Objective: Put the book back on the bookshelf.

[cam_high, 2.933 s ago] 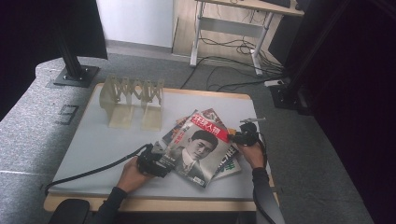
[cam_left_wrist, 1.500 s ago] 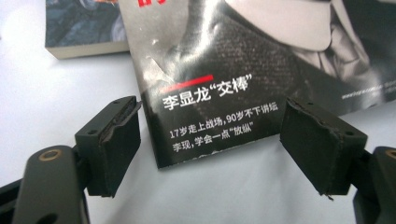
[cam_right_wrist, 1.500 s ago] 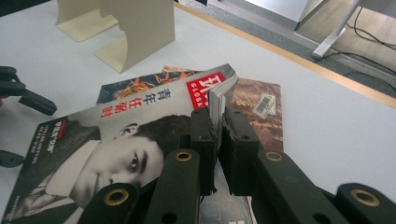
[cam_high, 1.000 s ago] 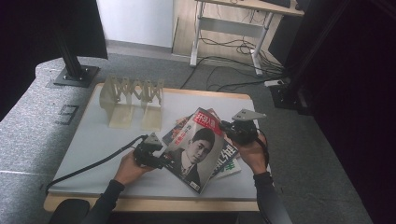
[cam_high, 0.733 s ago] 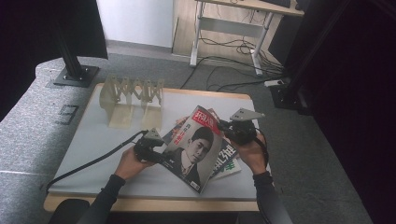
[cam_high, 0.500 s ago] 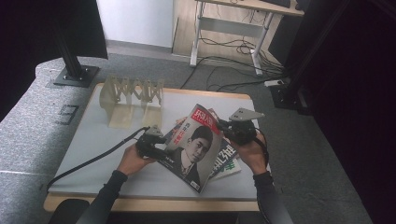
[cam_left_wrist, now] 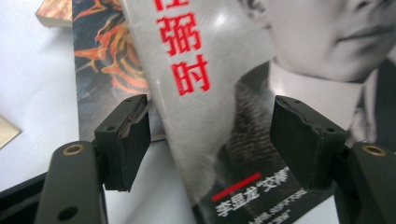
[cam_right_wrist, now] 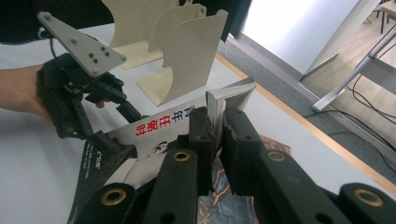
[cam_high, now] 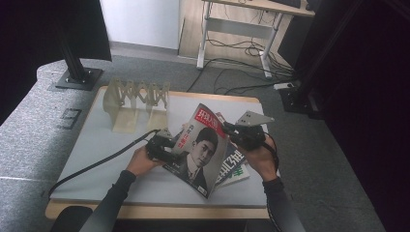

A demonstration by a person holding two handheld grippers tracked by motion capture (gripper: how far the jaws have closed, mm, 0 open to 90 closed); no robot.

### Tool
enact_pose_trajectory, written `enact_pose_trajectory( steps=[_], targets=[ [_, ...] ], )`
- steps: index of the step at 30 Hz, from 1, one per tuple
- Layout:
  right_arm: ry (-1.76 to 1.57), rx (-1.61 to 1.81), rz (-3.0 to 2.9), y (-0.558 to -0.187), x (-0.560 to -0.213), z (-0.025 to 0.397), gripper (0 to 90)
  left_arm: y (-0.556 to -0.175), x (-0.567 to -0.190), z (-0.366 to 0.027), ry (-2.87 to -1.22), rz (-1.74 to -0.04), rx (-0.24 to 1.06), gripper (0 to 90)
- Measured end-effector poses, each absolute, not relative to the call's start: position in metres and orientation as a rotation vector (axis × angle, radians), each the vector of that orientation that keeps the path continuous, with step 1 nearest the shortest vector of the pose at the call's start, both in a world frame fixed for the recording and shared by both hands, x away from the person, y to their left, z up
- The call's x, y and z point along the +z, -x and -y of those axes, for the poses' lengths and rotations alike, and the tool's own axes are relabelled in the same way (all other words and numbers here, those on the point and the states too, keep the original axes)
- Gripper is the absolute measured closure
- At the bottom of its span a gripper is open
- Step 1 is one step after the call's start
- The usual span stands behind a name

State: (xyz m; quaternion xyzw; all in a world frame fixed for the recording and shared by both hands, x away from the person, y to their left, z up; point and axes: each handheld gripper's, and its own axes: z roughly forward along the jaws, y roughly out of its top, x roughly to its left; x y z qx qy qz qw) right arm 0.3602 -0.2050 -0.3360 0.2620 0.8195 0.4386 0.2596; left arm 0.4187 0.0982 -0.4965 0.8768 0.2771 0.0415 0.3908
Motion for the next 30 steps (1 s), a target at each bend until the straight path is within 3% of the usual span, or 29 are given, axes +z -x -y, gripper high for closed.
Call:
enact_pose_trajectory(
  steps=[3, 6, 9, 11, 13, 14, 21, 30],
  targets=[
    [-0.695, 1.191, -2.219, -0.359, -0.334, 0.204, 80.7, -0.422, -0.500, -0.098, -2.234, -0.701, 0.080, 30.1],
    [-0.685, 1.190, -2.218, -0.359, -0.334, 0.203, 80.7, -0.422, -0.500, -0.098, -2.229, -0.685, 0.061, 37.5],
    [-0.678, 1.189, -2.219, -0.359, -0.333, 0.202, 80.7, -0.419, -0.498, -0.098, -2.242, -0.685, 0.101, 41.8],
    [-0.670, 1.186, -2.220, -0.359, -0.333, 0.201, 80.6, -0.416, -0.496, -0.098, -2.249, -0.669, 0.143, 48.7],
    [-0.673, 1.179, -2.219, -0.359, -0.334, 0.200, 80.4, -0.413, -0.491, -0.100, -2.245, -0.659, 0.184, 65.1],
    [-0.673, 1.178, -2.219, -0.360, -0.334, 0.200, 80.4, -0.411, -0.489, -0.100, -2.246, -0.653, 0.201, 67.4],
    [-0.681, 1.172, -2.212, -0.359, -0.334, 0.203, 80.5, -0.407, -0.487, -0.102, -2.226, -0.634, 0.209, 77.7],
    [-0.704, 1.167, -2.192, -0.358, -0.336, 0.214, 80.6, -0.399, -0.484, -0.109, -2.198, -0.607, 0.228, 80.6]
  ],
)
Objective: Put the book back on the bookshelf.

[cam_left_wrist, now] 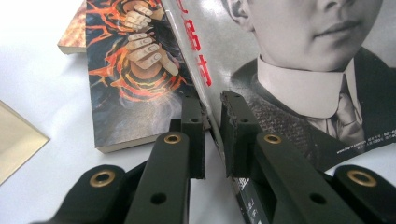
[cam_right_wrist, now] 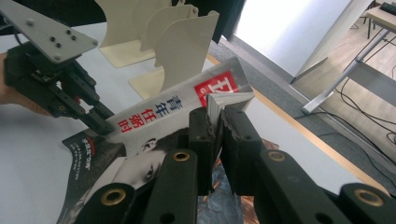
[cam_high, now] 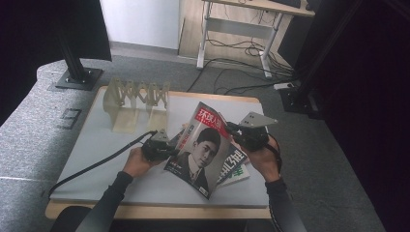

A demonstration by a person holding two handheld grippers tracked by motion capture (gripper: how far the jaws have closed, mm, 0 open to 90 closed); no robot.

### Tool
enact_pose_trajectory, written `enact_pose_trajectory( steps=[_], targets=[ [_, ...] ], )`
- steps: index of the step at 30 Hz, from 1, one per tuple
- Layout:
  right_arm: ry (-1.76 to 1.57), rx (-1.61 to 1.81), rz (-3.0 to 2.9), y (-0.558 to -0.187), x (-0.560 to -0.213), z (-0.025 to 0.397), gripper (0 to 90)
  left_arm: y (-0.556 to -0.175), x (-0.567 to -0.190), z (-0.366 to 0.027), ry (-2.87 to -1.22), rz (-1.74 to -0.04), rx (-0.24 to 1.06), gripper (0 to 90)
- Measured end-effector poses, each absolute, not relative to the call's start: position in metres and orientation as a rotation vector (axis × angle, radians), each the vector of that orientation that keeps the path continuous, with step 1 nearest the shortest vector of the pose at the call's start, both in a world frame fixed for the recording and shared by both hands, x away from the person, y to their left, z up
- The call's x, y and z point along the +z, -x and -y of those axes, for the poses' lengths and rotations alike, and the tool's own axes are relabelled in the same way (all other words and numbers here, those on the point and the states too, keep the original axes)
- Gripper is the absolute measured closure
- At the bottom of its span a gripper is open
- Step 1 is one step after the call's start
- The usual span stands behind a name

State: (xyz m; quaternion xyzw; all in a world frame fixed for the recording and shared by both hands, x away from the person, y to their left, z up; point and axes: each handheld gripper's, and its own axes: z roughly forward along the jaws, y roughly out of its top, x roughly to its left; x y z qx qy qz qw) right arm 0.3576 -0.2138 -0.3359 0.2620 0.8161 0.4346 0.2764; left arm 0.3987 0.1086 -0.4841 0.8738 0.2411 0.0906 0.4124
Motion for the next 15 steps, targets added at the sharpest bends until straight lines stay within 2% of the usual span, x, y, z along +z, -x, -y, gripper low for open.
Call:
enact_pose_trajectory(
  steps=[15],
  targets=[
    [-0.710, 1.186, -2.156, -0.352, -0.332, 0.225, 81.6, -0.382, -0.482, -0.130, -2.128, -0.603, 0.215, 85.9]
  ],
)
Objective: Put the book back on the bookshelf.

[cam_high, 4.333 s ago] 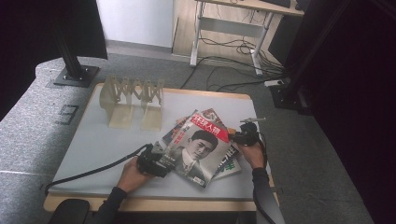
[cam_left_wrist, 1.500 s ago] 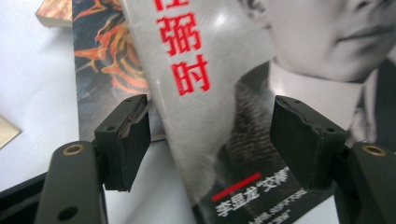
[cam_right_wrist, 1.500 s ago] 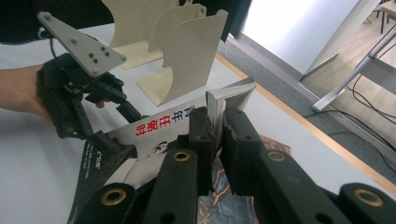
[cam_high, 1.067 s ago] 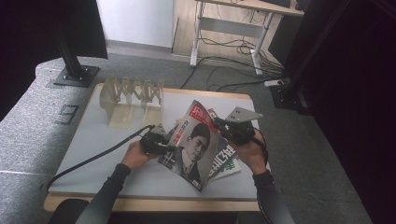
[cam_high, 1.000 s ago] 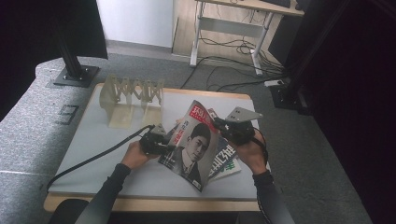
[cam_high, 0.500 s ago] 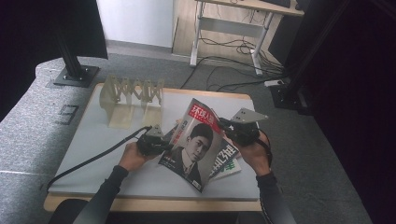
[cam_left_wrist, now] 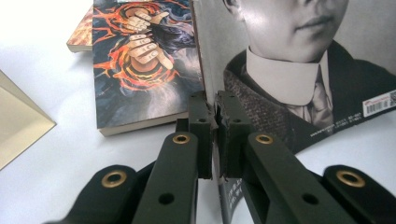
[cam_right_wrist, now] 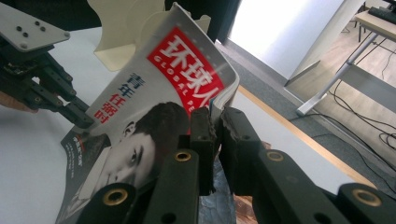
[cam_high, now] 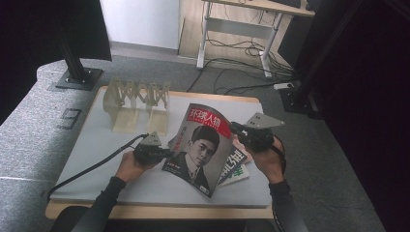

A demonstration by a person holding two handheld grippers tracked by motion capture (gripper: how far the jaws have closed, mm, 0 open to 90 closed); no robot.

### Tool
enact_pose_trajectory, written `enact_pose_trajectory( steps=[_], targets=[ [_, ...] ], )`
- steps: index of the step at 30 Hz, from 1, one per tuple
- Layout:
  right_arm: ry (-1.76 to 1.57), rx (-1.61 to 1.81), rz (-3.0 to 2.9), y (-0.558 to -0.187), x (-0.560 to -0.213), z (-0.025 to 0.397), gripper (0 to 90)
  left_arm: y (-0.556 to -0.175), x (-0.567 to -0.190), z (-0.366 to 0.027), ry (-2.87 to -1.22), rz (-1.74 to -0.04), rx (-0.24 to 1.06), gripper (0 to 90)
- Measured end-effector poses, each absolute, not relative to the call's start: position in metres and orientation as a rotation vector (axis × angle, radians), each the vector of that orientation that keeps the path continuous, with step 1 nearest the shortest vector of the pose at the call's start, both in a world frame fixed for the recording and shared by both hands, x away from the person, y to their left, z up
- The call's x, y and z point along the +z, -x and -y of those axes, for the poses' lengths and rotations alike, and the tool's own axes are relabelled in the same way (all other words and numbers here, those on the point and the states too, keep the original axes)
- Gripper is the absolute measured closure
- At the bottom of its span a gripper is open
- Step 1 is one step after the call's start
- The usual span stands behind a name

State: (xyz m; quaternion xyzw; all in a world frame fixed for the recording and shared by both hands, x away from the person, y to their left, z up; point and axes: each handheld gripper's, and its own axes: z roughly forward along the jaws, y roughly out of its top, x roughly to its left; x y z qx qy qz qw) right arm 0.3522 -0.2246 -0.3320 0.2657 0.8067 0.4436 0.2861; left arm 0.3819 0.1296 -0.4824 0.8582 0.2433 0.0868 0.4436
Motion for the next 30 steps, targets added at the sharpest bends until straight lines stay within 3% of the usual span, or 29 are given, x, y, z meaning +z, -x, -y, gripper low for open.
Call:
enact_pose_trajectory(
  steps=[24, 30],
  targets=[
    [-0.732, 1.311, -2.130, -0.347, -0.326, 0.235, 82.6, -0.348, -0.478, -0.150, -2.141, -0.521, 0.238, 87.8],
    [-0.718, 1.333, -2.137, -0.344, -0.325, 0.235, 78.5, -0.344, -0.479, -0.151, -2.139, -0.507, 0.253, 87.8]
  ],
)
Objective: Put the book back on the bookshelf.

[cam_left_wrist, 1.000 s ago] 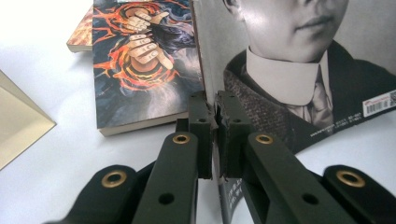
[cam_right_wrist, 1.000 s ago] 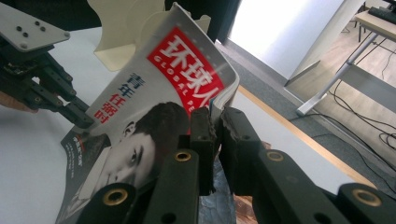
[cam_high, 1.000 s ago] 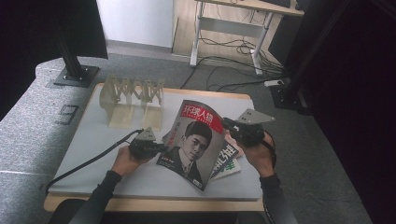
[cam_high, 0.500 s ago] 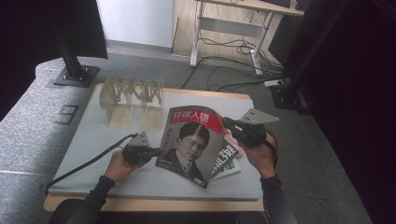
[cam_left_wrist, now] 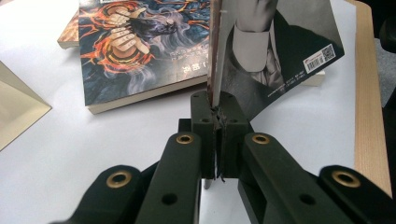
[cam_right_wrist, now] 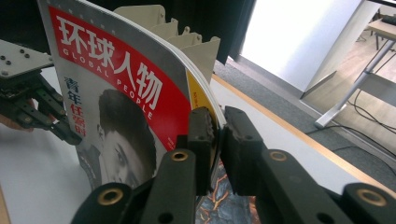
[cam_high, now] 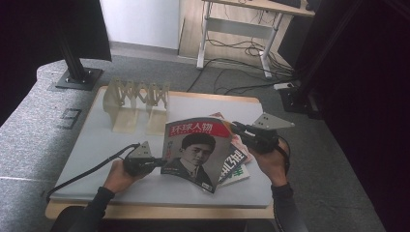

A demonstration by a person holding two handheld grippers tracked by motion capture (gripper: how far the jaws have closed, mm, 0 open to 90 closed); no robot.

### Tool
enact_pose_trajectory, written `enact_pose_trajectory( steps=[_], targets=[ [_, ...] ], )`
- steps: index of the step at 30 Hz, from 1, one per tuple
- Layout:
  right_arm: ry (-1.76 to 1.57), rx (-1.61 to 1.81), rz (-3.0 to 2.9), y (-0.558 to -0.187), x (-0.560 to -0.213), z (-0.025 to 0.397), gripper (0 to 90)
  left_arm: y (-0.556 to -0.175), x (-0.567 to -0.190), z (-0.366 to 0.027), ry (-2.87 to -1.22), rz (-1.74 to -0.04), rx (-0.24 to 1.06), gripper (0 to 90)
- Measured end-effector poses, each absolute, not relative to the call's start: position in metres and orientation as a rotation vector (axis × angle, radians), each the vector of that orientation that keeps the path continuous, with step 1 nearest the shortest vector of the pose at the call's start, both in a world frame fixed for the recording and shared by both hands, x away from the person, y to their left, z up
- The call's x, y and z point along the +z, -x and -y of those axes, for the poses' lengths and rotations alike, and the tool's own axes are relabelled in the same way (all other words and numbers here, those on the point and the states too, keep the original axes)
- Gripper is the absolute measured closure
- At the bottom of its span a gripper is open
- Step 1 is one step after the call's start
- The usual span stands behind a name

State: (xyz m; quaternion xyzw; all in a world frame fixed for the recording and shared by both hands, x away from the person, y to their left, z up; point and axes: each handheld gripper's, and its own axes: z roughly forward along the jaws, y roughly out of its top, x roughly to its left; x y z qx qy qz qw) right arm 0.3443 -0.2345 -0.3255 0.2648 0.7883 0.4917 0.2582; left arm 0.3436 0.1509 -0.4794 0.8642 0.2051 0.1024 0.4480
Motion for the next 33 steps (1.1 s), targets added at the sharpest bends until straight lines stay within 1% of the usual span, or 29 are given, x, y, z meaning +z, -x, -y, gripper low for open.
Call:
enact_pose_trajectory(
  steps=[3, 4, 5, 6, 7, 8, 9, 11, 12, 13, 14, 17, 18, 20, 24, 28, 30, 31, 32, 33],
  targets=[
    [-0.717, 1.341, -2.151, -0.345, -0.328, 0.234, 72.7, -0.342, -0.480, -0.152, -2.138, -0.503, 0.257, 87.8],
    [-0.717, 1.341, -2.151, -0.345, -0.328, 0.234, 72.7, -0.342, -0.480, -0.152, -2.138, -0.501, 0.256, 87.8],
    [-0.718, 1.336, -2.166, -0.345, -0.332, 0.234, 67.2, -0.341, -0.480, -0.153, -2.136, -0.501, 0.258, 87.8],
    [-0.722, 1.337, -2.175, -0.346, -0.334, 0.233, 64.1, -0.341, -0.481, -0.154, -2.138, -0.499, 0.260, 87.8],
    [-0.722, 1.337, -2.175, -0.346, -0.334, 0.233, 64.1, -0.340, -0.481, -0.154, -2.134, -0.500, 0.259, 87.8],
    [-0.728, 1.334, -2.194, -0.346, -0.340, 0.232, 58.5, -0.340, -0.481, -0.154, -2.132, -0.500, 0.260, 87.8],
    [-0.728, 1.334, -2.194, -0.346, -0.340, 0.232, 58.5, -0.340, -0.482, -0.155, -2.132, -0.497, 0.261, 87.8],
    [-0.740, 1.341, -2.221, -0.348, -0.347, 0.230, 53.4, -0.339, -0.482, -0.156, -2.128, -0.496, 0.262, 87.8],
    [-0.757, 1.352, -2.248, -0.350, -0.355, 0.229, 48.3, -0.339, -0.482, -0.156, -2.128, -0.494, 0.264, 87.8],
    [-0.757, 1.352, -2.248, -0.350, -0.355, 0.229, 48.3, -0.338, -0.482, -0.156, -2.127, -0.493, 0.267, 87.8],
    [-0.781, 1.369, -2.272, -0.351, -0.364, 0.227, 44.3, -0.338, -0.483, -0.156, -2.125, -0.493, 0.268, 87.7],
    [-0.803, 1.408, -2.302, -0.354, -0.378, 0.227, 39.2, -0.337, -0.483, -0.156, -2.122, -0.495, 0.269, 87.7],
    [-0.803, 1.408, -2.302, -0.354, -0.378, 0.227, 39.2, -0.337, -0.483, -0.156, -2.122, -0.495, 0.269, 87.7],
    [-0.819, 1.459, -2.324, -0.356, -0.389, 0.226, 37.7, -0.337, -0.483, -0.156, -2.124, -0.491, 0.268, 87.7],
    [-0.838, 1.506, -2.330, -0.357, -0.398, 0.226, 38.7, -0.336, -0.483, -0.156, -2.124, -0.490, 0.269, 87.6],
    [-0.811, 1.543, -2.331, -0.354, -0.402, 0.224, 57.4, -0.336, -0.483, -0.156, -2.125, -0.488, 0.268, 87.4],
    [-0.798, 1.540, -2.318, -0.351, -0.400, 0.223, 65.2, -0.335, -0.483, -0.156, -2.125, -0.488, 0.269, 87.3],
    [-0.798, 1.540, -2.318, -0.351, -0.400, 0.223, 65.2, -0.335, -0.483, -0.156, -2.126, -0.491, 0.271, 87.3],
    [-0.773, 1.532, -2.316, -0.348, -0.396, 0.223, 72.6, -0.335, -0.483, -0.156, -2.125, -0.494, 0.271, 87.1],
    [-0.758, 1.529, -2.316, -0.346, -0.395, 0.223, 74.9, -0.335, -0.483, -0.156, -2.122, -0.494, 0.272, 87.0]
  ],
)
